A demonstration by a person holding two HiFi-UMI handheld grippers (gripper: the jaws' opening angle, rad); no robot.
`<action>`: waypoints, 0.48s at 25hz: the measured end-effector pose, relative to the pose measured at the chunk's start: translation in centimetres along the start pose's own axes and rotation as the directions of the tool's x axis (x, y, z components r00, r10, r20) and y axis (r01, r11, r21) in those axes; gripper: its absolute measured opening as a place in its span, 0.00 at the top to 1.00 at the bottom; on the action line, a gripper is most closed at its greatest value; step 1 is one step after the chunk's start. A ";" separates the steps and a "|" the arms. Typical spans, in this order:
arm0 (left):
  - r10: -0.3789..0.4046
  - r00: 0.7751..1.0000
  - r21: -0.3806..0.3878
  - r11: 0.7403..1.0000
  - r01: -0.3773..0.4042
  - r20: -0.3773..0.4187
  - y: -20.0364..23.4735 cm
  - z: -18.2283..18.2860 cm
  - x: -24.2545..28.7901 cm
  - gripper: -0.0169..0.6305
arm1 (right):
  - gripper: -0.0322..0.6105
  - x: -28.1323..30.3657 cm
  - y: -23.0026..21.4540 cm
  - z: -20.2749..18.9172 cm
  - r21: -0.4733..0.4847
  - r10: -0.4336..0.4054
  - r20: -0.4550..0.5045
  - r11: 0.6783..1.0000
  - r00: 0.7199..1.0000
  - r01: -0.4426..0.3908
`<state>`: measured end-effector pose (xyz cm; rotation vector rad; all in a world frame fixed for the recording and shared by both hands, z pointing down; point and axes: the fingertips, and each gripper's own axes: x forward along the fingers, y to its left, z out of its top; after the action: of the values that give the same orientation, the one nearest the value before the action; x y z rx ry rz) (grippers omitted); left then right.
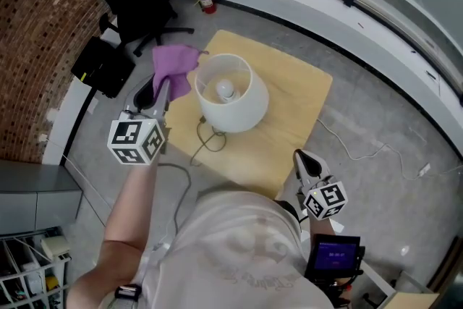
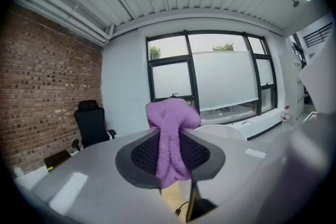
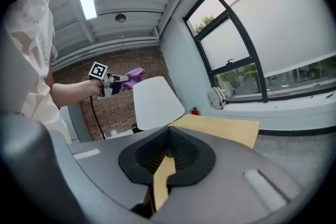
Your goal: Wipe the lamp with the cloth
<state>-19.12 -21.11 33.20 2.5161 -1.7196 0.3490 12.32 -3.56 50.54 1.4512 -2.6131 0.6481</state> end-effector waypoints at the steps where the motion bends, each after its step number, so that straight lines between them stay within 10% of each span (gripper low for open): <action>1: 0.005 1.000 -0.019 1.000 -0.006 -0.009 0.0 -1.0 -0.1 0.83 | 0.93 -0.2 -0.2 -0.1 -0.005 -0.005 -0.004 1.000 1.000 0.005; 12: -0.058 0.998 -0.113 0.992 0.061 0.028 -1.3 -3.2 2.2 0.83 | 0.93 4.3 1.7 2.8 -0.059 0.042 -0.019 0.997 0.999 -0.043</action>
<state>-17.66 -22.04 36.87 2.4945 -1.6195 0.2101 8.88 -7.32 48.58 1.3709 -2.6330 0.5795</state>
